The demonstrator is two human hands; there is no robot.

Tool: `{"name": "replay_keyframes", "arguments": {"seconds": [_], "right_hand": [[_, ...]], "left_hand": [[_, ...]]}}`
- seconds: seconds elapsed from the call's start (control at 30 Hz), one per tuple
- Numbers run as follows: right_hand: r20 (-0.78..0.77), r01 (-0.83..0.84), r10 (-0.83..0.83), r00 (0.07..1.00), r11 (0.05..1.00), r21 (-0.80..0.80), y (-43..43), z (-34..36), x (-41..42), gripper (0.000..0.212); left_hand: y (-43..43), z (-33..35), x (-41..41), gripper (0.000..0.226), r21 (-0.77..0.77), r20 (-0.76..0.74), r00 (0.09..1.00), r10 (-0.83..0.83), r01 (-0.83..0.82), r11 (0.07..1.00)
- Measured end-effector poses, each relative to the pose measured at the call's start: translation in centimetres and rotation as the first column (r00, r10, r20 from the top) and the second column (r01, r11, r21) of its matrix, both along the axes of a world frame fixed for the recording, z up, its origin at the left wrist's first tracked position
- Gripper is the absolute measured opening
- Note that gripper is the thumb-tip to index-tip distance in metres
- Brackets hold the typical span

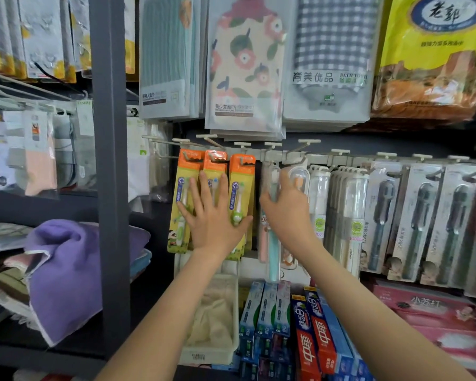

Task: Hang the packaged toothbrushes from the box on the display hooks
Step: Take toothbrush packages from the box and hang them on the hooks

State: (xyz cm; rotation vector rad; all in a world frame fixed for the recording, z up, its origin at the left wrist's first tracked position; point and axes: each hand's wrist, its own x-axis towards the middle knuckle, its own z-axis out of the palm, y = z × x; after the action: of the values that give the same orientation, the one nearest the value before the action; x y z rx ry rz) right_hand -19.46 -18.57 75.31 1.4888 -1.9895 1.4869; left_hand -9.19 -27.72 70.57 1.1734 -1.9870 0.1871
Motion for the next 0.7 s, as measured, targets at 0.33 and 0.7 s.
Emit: {"name": "replay_keyframes", "arguments": {"seconds": [0.33, 0.7], "right_hand": [[0.035, 0.024, -0.025, 0.999, 1.0, 0.013, -1.6, -1.4, 0.4, 0.063], [0.006, 0.052, -0.053, 0.999, 0.994, 0.098, -2.2, -2.3, 0.8, 0.075]], "left_hand": [[-0.3, -0.3, -0.4, 0.103, -0.012, -0.021, 1.0, -0.018, 0.018, 1.0], [-0.6, -1.4, -0.4, 0.092, -0.111, -0.051, 0.998, -0.045, 0.039, 0.993]]}}
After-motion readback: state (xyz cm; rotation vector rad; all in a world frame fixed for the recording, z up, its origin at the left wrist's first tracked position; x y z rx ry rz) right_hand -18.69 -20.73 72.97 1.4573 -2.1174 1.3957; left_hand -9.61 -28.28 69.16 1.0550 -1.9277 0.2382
